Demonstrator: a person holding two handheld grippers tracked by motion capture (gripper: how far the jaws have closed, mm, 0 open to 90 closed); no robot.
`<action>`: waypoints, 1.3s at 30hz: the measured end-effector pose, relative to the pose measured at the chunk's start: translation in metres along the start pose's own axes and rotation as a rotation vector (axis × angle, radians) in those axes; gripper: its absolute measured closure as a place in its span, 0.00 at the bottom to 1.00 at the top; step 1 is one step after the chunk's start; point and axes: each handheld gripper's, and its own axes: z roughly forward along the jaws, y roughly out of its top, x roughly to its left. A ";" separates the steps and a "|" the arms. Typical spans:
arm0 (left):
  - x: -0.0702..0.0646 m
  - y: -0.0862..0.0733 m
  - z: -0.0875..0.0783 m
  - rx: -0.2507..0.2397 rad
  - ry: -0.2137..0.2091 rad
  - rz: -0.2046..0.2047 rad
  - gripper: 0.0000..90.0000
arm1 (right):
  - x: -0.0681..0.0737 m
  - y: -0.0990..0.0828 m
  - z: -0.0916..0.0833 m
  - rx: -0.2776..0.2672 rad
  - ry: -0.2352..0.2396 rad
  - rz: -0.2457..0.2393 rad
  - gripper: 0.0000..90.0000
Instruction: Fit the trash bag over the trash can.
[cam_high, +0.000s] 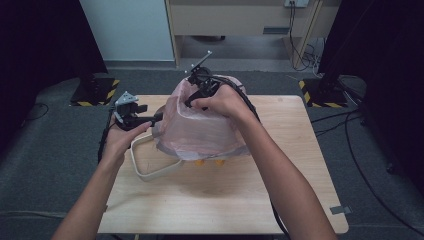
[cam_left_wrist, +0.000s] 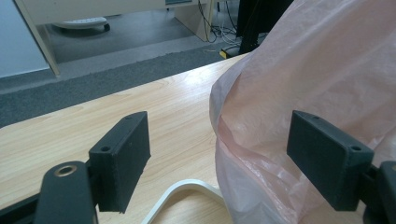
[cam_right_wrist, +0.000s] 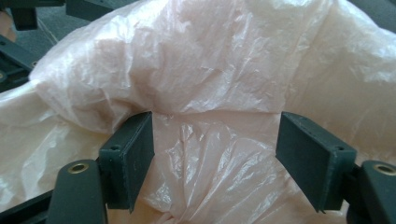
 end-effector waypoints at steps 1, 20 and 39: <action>0.000 0.000 0.000 -0.001 0.001 0.000 0.23 | 0.000 0.000 -0.001 -0.003 -0.002 -0.002 0.30; 0.009 -0.003 -0.005 0.006 0.016 0.004 0.17 | -0.003 0.000 -0.014 -0.044 0.028 -0.003 0.33; 0.023 -0.013 -0.004 0.012 -0.003 0.010 0.06 | -0.029 -0.001 -0.066 -0.220 0.014 0.034 0.19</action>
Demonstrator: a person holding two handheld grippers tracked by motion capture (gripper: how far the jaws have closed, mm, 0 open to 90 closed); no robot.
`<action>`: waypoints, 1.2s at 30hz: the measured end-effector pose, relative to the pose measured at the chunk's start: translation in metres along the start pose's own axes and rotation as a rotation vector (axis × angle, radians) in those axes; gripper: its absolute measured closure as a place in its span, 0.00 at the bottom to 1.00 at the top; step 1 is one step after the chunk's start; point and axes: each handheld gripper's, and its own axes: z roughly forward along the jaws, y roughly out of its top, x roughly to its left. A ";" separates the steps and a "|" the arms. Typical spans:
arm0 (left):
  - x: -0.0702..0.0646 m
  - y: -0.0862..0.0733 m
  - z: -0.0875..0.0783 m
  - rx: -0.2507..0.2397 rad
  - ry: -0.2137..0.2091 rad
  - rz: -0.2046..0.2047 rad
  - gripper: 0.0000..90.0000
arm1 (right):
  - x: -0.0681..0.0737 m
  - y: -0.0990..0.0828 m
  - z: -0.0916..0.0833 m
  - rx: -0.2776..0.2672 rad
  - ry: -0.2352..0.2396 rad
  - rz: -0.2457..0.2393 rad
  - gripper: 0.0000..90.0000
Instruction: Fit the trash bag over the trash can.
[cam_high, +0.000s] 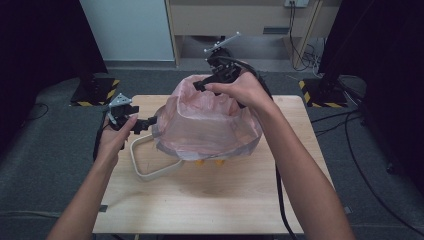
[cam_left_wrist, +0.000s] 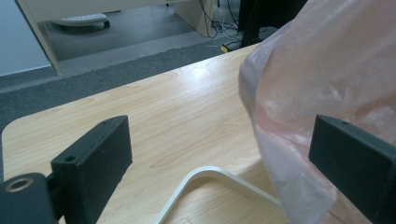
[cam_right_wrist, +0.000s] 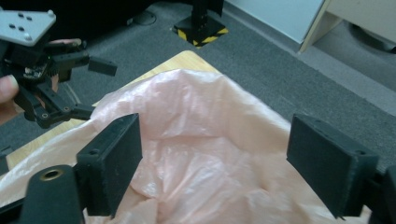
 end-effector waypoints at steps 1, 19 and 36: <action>0.001 -0.001 0.000 0.001 0.003 -0.001 0.06 | -0.003 0.000 -0.003 -0.009 0.000 0.008 0.18; 0.015 -0.024 0.005 0.020 0.075 0.009 0.04 | -0.039 -0.029 -0.046 -0.108 -0.029 0.046 0.17; 0.034 -0.038 -0.004 0.007 0.099 -0.048 0.06 | -0.072 -0.067 -0.066 -0.135 -0.083 0.119 0.20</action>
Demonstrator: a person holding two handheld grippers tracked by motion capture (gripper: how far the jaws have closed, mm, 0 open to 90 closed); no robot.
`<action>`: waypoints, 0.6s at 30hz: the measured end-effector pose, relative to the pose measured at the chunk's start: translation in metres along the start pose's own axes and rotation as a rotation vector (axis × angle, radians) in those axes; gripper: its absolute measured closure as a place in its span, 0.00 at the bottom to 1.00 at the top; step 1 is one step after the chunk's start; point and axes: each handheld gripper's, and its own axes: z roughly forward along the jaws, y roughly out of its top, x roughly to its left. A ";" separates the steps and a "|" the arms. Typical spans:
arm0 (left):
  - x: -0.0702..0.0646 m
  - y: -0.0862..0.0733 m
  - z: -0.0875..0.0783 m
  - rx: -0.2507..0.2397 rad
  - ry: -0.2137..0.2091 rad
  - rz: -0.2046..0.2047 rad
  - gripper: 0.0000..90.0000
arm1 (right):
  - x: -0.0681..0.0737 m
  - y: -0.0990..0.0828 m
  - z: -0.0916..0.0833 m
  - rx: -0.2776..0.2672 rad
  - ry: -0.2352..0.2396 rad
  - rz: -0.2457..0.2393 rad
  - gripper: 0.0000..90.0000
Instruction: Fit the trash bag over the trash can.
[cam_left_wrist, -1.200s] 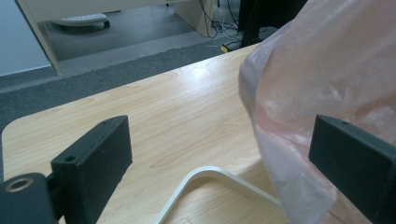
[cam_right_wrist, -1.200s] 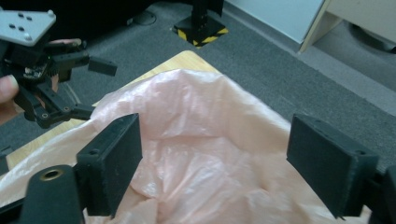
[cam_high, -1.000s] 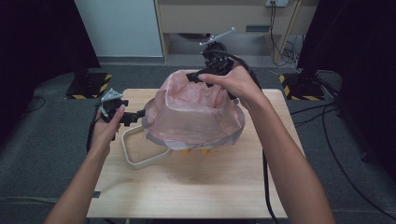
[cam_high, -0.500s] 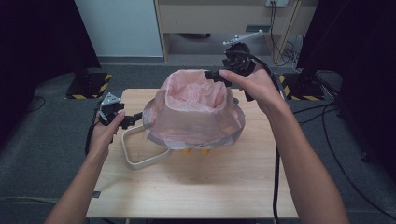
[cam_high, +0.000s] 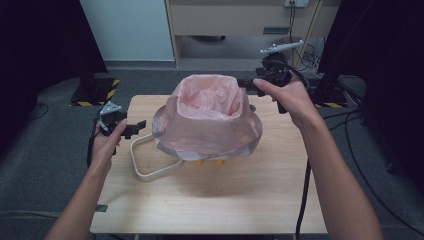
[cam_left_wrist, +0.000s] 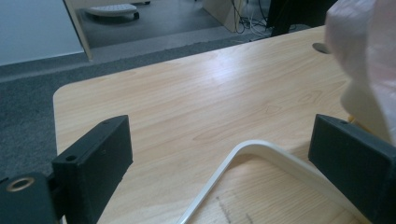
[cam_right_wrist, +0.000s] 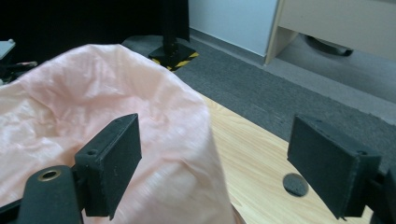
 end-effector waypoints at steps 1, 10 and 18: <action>0.001 -0.002 0.000 0.002 0.001 -0.004 0.06 | -0.003 -0.003 -0.002 -0.003 -0.005 0.005 0.20; 0.010 -0.020 0.004 0.033 0.010 -0.023 0.07 | -0.025 -0.030 -0.015 -0.012 -0.031 0.044 0.20; 0.013 -0.028 0.005 0.040 0.002 -0.020 0.08 | -0.044 -0.058 -0.019 0.002 -0.073 0.079 0.21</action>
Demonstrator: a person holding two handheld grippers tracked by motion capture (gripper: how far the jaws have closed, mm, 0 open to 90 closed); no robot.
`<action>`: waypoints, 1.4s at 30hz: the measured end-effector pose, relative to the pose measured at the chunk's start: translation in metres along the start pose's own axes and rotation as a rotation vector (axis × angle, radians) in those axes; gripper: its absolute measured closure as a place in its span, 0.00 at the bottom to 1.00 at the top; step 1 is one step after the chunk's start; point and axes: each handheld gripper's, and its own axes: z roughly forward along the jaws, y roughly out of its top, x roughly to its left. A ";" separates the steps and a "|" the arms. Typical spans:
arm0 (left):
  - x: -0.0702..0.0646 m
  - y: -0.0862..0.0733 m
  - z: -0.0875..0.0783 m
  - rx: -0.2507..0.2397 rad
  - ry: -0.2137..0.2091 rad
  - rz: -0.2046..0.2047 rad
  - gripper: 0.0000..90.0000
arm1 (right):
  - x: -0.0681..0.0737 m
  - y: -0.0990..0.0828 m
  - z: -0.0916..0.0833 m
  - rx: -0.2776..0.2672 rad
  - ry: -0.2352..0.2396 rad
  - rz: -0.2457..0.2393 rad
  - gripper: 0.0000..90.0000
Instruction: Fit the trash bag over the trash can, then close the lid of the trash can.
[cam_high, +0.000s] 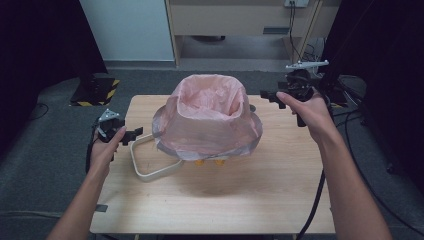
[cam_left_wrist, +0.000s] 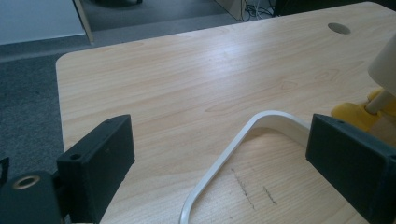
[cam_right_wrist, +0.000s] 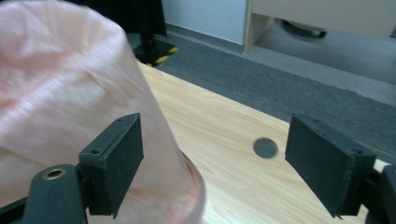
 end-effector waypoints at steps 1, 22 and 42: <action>0.000 -0.001 0.000 0.001 -0.001 0.001 0.08 | -0.002 -0.003 0.000 0.001 -0.005 0.002 0.22; 0.009 -0.025 0.004 0.018 -0.001 0.001 0.14 | -0.033 -0.073 0.013 0.046 -0.033 0.103 0.24; 0.020 -0.061 0.031 0.128 0.005 -0.005 0.52 | -0.042 -0.119 0.028 0.097 -0.038 0.167 0.26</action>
